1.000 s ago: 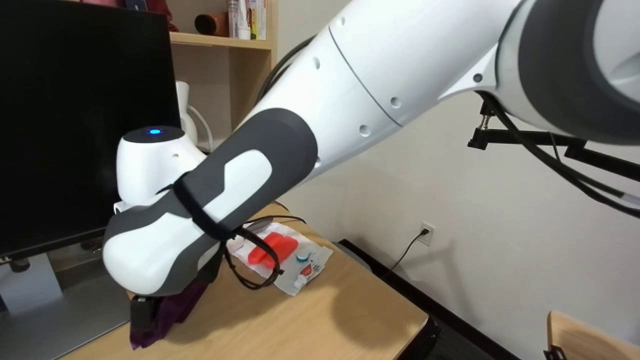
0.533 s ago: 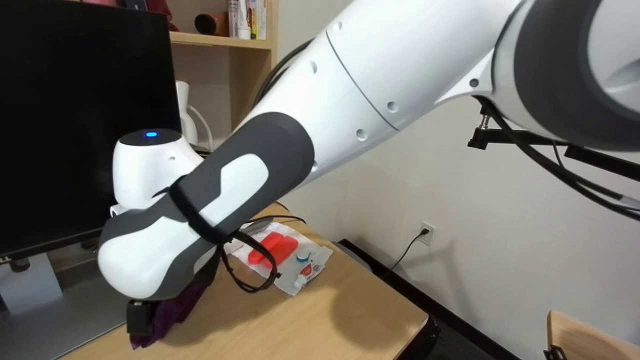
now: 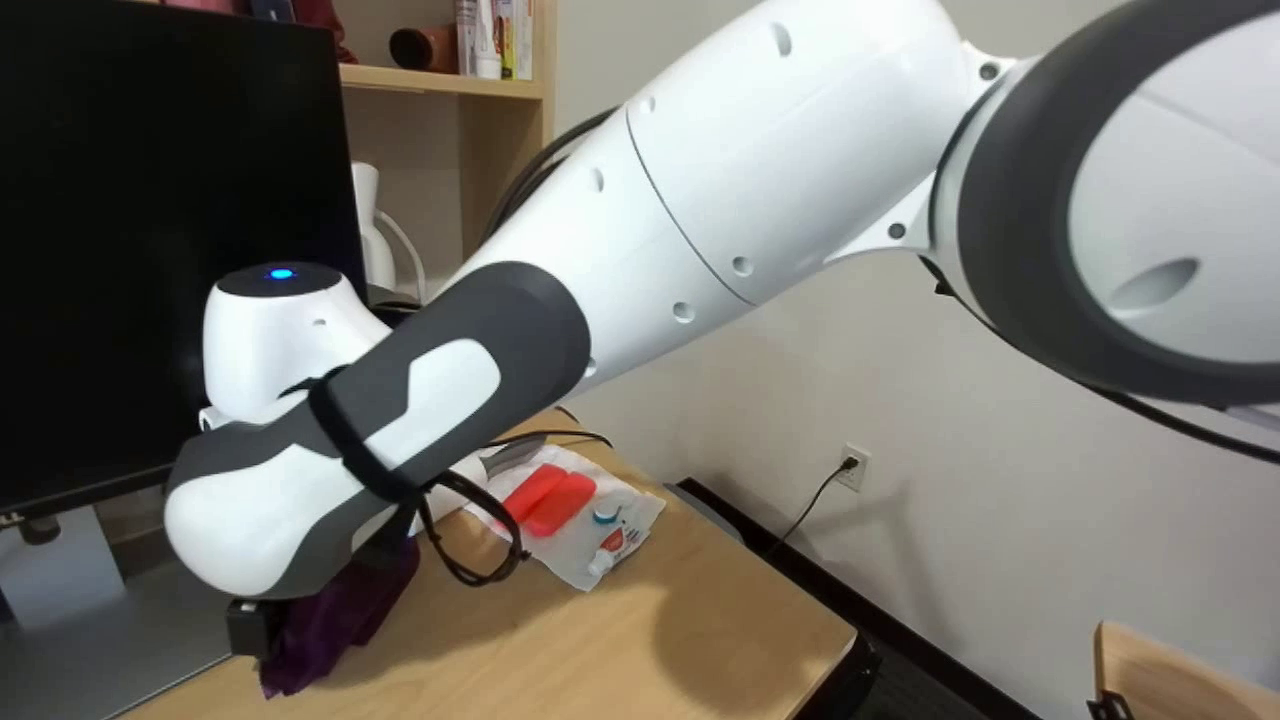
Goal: Move the purple cloth to the right corner of the desk
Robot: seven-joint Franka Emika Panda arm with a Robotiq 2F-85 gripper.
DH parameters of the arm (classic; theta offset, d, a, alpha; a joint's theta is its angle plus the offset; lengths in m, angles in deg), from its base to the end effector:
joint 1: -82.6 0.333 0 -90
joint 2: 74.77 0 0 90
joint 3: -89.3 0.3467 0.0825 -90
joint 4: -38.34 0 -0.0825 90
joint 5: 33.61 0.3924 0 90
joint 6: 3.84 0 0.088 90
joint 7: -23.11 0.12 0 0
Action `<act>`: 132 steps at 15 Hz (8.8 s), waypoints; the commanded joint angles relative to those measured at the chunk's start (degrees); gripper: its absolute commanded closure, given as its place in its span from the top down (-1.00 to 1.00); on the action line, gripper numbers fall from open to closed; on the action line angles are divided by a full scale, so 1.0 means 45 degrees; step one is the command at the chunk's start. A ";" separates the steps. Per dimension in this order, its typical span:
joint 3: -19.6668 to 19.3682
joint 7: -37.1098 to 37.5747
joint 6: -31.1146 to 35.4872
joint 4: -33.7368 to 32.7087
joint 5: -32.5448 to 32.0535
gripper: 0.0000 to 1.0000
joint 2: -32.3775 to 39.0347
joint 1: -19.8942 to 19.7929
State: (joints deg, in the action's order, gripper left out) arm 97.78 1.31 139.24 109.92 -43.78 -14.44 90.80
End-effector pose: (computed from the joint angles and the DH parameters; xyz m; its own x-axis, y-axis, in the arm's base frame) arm 0.7757 0.1965 0.1369 0.7362 0.6499 0.1890 0.6479 -0.7574 0.0807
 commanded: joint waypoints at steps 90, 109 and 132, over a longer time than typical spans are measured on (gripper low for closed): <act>0.1152 -0.0945 0.0368 0.0232 0.2271 1.00 0.0704 -0.1461; 0.0592 0.0165 0.1695 0.4492 0.1110 1.00 -0.2963 -0.0474; 0.0589 -0.2319 -0.5112 -0.1932 0.0963 0.22 0.1041 -0.0065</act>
State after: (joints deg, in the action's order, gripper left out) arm 100.43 -7.40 118.43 105.58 -38.62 -13.13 90.40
